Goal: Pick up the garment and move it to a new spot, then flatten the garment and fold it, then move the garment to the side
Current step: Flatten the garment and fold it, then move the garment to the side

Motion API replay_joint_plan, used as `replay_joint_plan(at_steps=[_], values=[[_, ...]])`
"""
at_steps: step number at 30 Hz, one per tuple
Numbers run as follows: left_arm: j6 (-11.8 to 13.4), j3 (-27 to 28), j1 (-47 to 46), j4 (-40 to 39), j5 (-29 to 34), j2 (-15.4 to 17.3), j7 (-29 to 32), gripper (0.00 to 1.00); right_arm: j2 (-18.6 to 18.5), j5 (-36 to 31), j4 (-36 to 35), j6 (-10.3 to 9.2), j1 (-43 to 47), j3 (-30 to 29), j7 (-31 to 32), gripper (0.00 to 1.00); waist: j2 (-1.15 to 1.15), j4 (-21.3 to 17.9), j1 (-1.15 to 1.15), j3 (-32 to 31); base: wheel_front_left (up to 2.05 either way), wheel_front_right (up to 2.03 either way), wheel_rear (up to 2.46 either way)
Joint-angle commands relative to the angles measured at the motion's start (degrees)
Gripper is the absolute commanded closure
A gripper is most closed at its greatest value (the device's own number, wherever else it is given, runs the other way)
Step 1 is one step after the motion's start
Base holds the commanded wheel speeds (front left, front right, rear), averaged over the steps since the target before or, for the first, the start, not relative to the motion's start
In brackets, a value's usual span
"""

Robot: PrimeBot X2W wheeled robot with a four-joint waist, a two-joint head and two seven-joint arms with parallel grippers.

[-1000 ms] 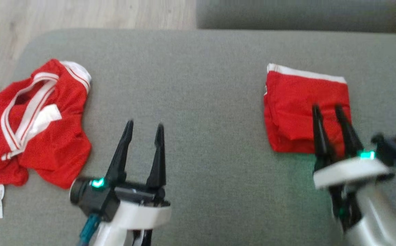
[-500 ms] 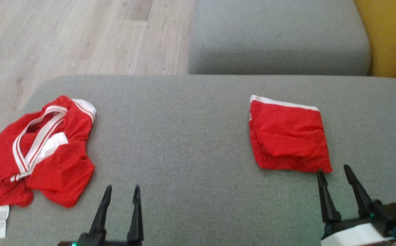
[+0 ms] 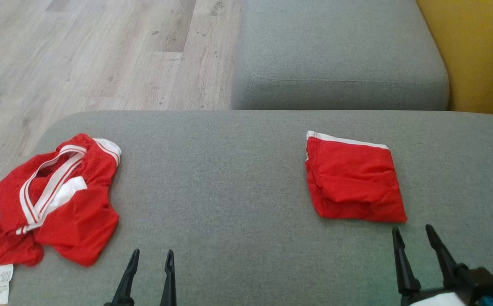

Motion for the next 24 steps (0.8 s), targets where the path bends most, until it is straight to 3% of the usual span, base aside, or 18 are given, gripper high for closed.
replay_joint_plan(at_steps=[1, 24], values=[[0.1, 2.2, -2.8, -2.0, 0.4, -0.3, -0.3, 0.0, -0.2, 0.2, -1.1, 0.4, -1.0, 1.2, -0.6, 0.0, 0.0, -0.1, 0.0, -0.1, 0.0, 0.0, 0.0], [1.3, 1.3, -3.4, -3.0, -0.2, -0.3, -0.3, 0.0, -0.9, -0.9, 1.1, 0.4, -1.4, 3.1, -0.6, 0.0, 0.0, -1.5, 0.0, -0.1, 0.0, 0.0, 0.0]])
